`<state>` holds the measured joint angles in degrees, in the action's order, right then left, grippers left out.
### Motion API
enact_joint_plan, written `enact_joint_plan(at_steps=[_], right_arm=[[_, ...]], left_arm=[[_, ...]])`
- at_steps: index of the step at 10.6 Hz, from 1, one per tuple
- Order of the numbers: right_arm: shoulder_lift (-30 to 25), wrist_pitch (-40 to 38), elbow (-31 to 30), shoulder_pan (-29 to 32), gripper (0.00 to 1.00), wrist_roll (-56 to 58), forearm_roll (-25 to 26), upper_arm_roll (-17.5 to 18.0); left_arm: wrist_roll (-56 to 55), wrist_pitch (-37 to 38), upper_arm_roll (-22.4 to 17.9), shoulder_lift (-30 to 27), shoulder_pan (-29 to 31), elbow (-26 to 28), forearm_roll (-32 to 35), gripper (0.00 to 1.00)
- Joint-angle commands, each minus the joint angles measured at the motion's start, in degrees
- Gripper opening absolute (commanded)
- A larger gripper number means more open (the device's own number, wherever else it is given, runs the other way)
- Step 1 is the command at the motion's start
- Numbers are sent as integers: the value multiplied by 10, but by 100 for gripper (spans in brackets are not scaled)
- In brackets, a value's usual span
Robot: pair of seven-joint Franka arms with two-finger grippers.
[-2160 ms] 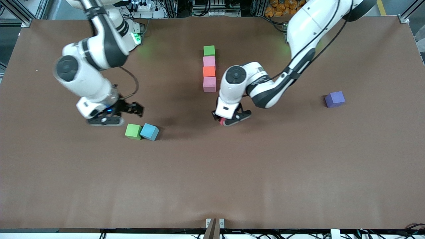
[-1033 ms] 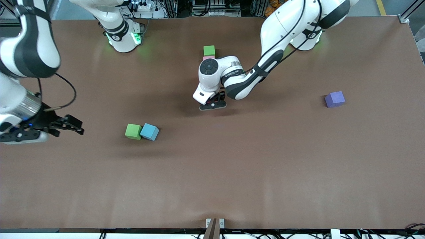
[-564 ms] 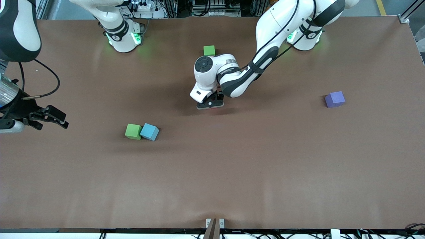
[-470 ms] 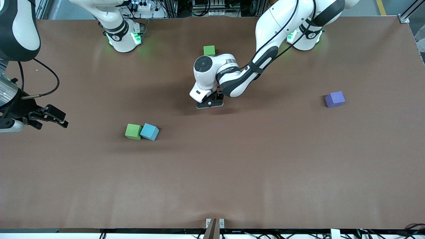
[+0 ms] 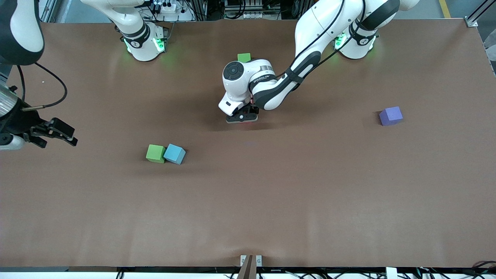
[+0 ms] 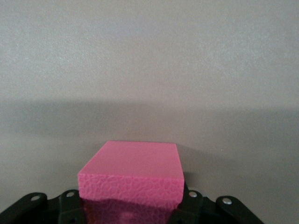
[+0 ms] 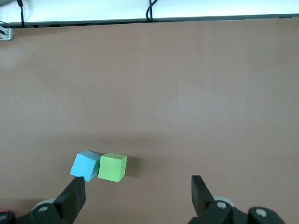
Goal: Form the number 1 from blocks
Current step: 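Place the magenta cube below the pink cube and open the left gripper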
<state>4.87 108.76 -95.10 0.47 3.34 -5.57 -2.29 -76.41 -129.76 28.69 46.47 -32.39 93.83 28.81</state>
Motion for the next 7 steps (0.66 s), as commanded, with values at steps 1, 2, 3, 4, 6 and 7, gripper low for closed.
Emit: enact_joint_plan(at_steps=[1,2,3,4,6,7], right_arm=[[-7,-62,29,-7,100,-48,9,-10],[-7,-73,39,-14,100,-51,20,-10],[-2,-87,58,-10,100,-46,22,-9],[0,-101,66,-10,100,-44,22,-9],[-4,-105,73,-12,100,-44,31,-9],[-2,-117,81,-12,100,-44,32,-9]], left_arm=[[10,8,2,17,-8,2,-10,0],[9,13,5,16,-8,3,-10,0],[9,17,7,16,-9,3,-10,0],[9,17,7,16,-9,3,-10,0],[5,18,8,16,-9,2,-10,99],[1,18,8,10,-7,2,-11,100]])
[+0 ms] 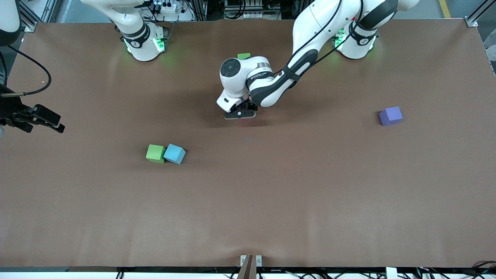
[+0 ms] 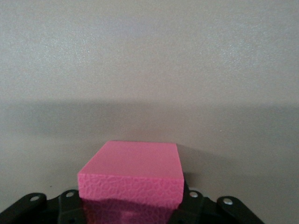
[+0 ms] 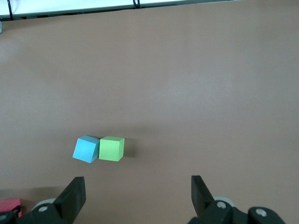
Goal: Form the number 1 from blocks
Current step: 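Place the magenta cube below the pink cube and open the left gripper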
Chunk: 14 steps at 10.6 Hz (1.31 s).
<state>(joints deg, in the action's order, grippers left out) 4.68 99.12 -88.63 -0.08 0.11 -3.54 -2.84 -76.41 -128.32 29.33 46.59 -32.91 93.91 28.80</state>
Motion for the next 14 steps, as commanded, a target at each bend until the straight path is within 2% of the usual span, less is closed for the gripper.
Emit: enact_joint_plan(at_steps=[1,4,7,9,14], right_arm=[[1,-24,21,-6,100,-12,12,-3],[2,-24,21,-5,100,-12,11,-3],[2,-24,21,-6,100,-12,11,-3],[3,-24,21,-6,100,-13,10,-3],[2,-26,23,-7,100,-18,10,-1]], left_arm=[[0,4,2,1,0,0,-17,100],[1,40,3,-44,13,-5,-24,100],[3,77,-2,-112,29,-7,-55,100],[7,80,-1,-136,71,-12,-56,100],[91,172,0,-156,212,-66,-55,100]])
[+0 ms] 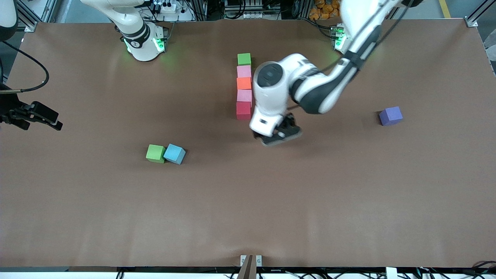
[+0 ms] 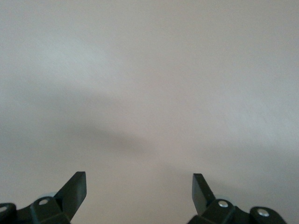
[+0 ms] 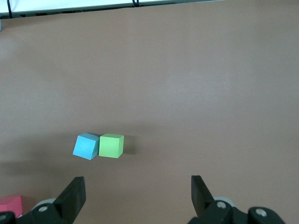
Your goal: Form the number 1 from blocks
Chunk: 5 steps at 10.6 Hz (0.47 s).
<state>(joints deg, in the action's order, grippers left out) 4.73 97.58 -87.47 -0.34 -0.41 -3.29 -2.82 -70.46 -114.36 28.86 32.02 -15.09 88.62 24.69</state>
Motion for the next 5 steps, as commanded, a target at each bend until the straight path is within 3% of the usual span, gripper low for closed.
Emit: enact_joint_plan(at_steps=[1,5], right_arm=[[2,-11,12,-4,100,-13,7,-2],[2,-11,12,-3,100,-13,7,-2]], left_arm=[[61,46,7,-13,64,-20,-14,100],[197,82,7,-54,162,-21,-28,100]])
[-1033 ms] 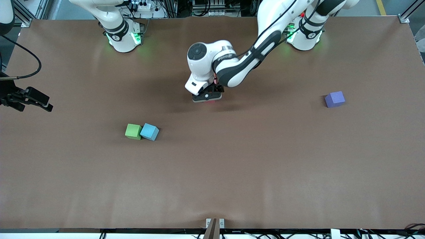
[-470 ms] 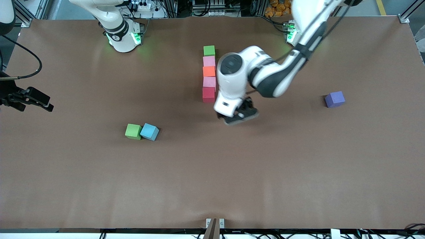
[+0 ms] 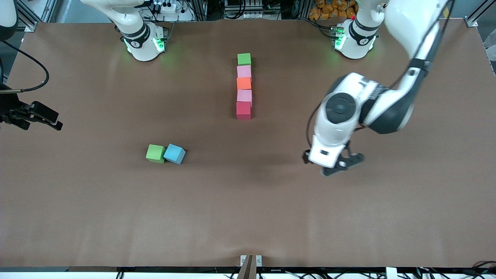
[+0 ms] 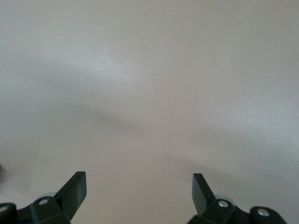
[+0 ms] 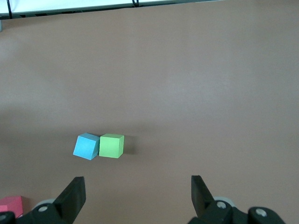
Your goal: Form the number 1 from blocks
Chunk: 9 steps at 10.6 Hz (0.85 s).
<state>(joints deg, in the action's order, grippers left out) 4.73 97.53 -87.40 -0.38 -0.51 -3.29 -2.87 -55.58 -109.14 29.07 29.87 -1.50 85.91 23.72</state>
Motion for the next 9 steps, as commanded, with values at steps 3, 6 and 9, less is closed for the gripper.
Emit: enact_joint_plan(at_steps=[3,6,9], right_arm=[[2,-10,11,-1,100,-12,7,-1],[2,-10,11,-1,100,-11,6,-1],[1,-10,11,1,100,-6,6,0]], left_arm=[[167,68,5,-74,89,7,-63,100],[213,86,-33,-114,83,14,-95,100],[342,87,-182,-182,3,36,-182,100]])
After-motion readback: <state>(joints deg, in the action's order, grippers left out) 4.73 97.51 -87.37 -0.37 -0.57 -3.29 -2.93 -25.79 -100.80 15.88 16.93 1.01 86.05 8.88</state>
